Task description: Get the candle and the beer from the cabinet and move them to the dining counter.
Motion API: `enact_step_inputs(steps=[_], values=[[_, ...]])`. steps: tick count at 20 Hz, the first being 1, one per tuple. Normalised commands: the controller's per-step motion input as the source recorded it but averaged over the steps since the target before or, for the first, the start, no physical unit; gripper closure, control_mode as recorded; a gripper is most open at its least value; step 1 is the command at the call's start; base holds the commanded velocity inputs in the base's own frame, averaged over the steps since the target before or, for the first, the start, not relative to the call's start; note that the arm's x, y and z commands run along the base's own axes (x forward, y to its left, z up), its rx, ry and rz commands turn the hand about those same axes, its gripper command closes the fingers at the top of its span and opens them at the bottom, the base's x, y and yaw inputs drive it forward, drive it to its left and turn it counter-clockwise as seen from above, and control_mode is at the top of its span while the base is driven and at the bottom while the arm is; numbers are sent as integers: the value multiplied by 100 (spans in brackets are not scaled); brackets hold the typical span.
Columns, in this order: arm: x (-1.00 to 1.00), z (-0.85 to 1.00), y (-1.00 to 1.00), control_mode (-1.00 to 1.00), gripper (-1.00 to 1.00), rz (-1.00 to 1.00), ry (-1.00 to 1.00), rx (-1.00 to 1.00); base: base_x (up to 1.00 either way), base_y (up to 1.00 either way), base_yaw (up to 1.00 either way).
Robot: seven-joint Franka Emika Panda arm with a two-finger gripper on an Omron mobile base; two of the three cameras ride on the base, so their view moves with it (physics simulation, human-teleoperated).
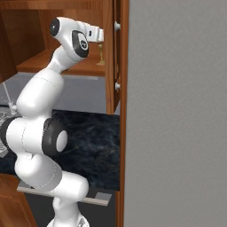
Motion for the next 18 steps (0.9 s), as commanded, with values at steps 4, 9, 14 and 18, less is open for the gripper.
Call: enact_step_inputs(steps=[4,9,14,18], values=[[-59,0,5,-100,100,0,11,0,0,0,0],[-72,0,0,-100,100,3,8,0,0,0,0],[-86,-1,0,-100,100,6,5,0,0,0,0],[-100,-14,0,-100,100,11,0,0,0,0,0]])
